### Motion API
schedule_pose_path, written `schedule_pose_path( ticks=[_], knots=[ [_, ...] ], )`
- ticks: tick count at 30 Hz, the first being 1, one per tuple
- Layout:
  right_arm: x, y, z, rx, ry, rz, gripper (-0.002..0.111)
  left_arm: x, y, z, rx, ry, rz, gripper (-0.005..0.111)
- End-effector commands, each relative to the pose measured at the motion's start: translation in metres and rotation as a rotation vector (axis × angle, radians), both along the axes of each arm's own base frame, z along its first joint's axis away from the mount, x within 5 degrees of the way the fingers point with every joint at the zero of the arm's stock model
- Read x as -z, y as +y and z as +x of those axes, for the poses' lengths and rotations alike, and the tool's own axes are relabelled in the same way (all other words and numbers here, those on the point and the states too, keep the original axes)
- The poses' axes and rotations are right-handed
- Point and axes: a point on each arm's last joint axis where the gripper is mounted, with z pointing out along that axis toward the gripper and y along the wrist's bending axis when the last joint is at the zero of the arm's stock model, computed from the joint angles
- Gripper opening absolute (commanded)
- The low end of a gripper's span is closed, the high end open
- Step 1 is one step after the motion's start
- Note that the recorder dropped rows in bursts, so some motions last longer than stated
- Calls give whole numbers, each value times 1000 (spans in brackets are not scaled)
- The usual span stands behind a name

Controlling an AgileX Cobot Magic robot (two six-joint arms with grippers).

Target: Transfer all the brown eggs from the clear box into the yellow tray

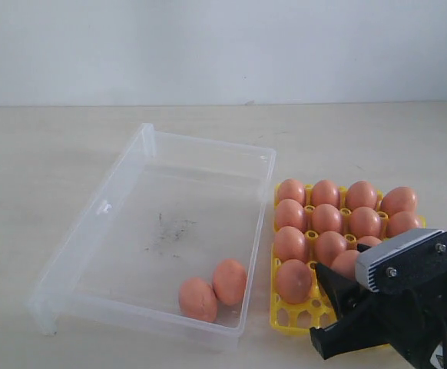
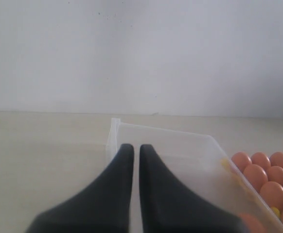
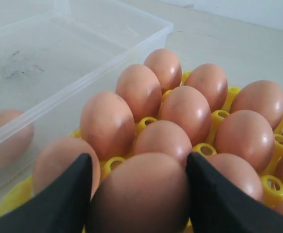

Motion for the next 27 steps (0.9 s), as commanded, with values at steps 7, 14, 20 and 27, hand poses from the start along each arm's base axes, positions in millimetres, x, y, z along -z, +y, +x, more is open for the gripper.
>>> schedule_pose_path(
  ticks=[7, 14, 20, 27],
  knots=[
    [7, 0, 1, 7, 2, -4, 0, 0, 0, 0, 9, -1, -11, 4],
    [8, 7, 5, 10, 21, 6, 0, 0, 0, 0, 9, -1, -11, 4],
    [12, 19, 13, 7, 72, -33, 0, 1, 0, 0, 8, 3, -10, 4],
    [12, 15, 16, 69, 74, -31, 0, 1, 0, 0, 8, 3, -10, 4]
  ],
)
